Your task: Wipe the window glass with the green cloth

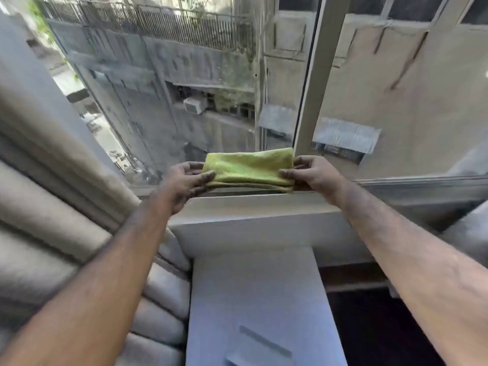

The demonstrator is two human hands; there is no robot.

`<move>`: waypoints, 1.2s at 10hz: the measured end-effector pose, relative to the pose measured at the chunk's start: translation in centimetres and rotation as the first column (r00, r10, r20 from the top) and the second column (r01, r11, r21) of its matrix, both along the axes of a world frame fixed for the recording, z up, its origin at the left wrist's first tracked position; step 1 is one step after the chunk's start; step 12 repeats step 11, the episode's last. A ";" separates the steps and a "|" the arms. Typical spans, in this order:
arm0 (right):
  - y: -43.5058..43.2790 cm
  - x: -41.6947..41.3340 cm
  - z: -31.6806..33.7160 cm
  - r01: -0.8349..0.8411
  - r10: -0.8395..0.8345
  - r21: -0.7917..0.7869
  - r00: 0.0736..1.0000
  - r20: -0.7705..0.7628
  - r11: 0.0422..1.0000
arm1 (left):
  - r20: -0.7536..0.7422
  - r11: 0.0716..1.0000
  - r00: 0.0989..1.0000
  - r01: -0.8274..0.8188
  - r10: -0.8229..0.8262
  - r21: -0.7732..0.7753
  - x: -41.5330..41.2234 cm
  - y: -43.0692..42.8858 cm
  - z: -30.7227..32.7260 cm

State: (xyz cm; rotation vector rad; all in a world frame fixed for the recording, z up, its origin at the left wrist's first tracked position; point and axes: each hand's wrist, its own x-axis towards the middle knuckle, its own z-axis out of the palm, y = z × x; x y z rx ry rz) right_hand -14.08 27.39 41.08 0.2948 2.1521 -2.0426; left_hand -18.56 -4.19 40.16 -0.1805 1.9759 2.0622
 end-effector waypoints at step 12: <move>-5.9 22.4 -48.7 -0.545 0.086 0.746 0.825 0.559 0.383 | 0.355 0.378 0.849 0.500 -0.391 -0.779 20.5 -0.8 -49.8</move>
